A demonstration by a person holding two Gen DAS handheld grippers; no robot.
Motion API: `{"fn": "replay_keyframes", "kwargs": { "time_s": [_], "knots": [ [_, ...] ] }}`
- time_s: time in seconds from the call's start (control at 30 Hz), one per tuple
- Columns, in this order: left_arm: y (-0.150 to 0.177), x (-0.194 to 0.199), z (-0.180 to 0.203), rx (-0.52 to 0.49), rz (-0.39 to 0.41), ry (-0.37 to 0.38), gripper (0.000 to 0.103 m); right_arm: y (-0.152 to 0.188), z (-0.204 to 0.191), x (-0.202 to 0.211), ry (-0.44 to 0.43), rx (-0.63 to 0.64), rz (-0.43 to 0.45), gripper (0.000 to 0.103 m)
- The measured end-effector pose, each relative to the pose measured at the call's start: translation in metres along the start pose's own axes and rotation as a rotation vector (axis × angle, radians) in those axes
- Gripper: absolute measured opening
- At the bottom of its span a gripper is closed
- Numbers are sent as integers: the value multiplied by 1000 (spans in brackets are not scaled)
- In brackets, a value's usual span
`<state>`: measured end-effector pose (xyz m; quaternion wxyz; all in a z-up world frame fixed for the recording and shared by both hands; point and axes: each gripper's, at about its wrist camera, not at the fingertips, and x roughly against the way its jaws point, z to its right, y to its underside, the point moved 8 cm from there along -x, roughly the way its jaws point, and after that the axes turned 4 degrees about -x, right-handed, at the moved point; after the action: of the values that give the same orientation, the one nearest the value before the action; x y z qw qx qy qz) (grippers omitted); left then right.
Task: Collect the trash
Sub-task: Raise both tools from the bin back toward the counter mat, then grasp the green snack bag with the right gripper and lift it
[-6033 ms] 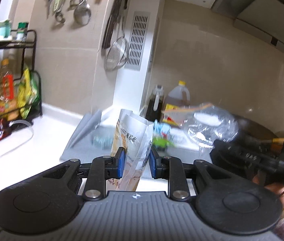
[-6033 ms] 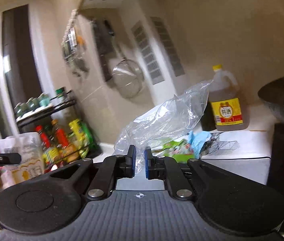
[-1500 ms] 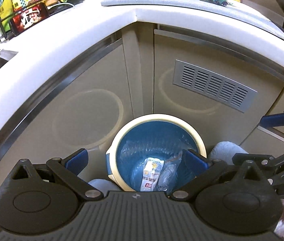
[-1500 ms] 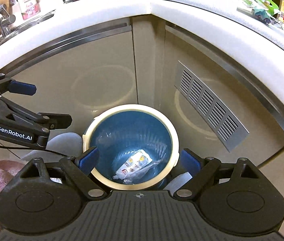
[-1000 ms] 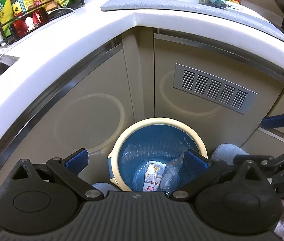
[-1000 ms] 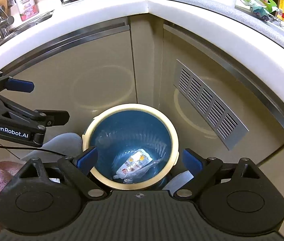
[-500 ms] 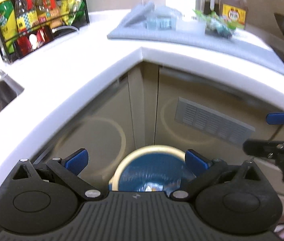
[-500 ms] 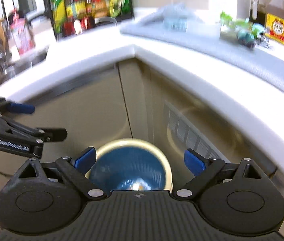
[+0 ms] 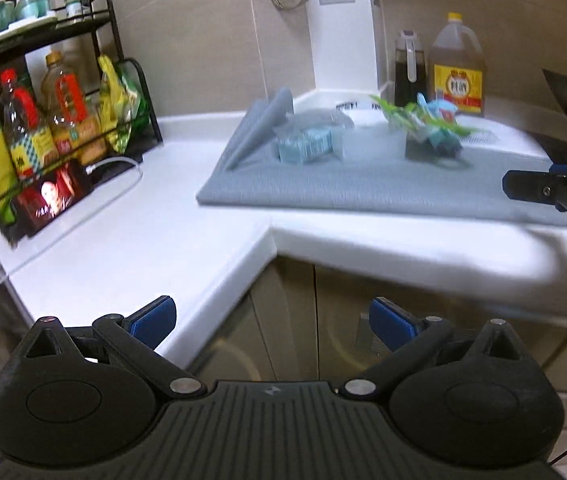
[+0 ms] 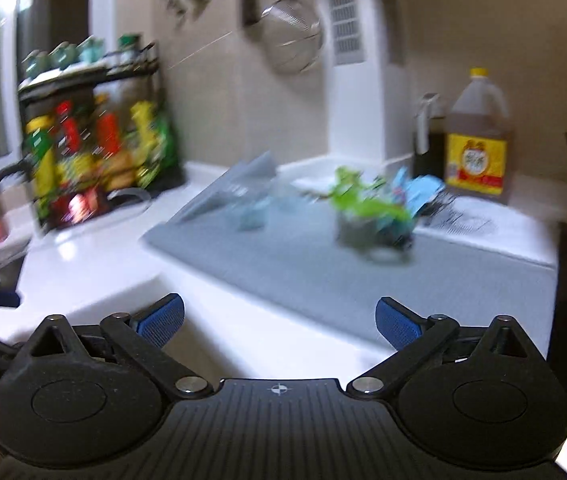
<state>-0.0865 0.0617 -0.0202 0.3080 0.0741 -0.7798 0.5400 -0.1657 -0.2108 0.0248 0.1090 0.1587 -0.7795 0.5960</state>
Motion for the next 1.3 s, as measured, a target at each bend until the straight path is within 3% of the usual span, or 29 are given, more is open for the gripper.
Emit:
{"fn": "replay_keyframes", "kwargs": {
  "time_s": [0.3, 0.47, 0.63, 0.8, 1.03, 1.13, 1.3],
  "knots": [
    [-51, -27, -3, -37, 50, -47, 103, -33, 37, -43, 35, -99, 93, 103],
    [-79, -46, -2, -29, 75, -36, 103, -56, 47, -74, 92, -32, 195, 103],
    [-126, -66, -10, -19, 128, -35, 103, -88, 68, -109, 55, -166, 252, 103],
    [-175, -96, -10, 29, 153, 24, 103, -96, 98, -163, 75, -319, 111, 103],
    [-202, -158, 11, 57, 75, 101, 103, -73, 105, -196, 68, -343, -24, 103],
    [-205, -180, 16, 61, 47, 116, 103, -73, 97, -194, 16, -320, -3, 103],
    [-203, -207, 25, 58, 5, 157, 103, -68, 93, -200, 48, -274, -24, 103]
  ]
}}
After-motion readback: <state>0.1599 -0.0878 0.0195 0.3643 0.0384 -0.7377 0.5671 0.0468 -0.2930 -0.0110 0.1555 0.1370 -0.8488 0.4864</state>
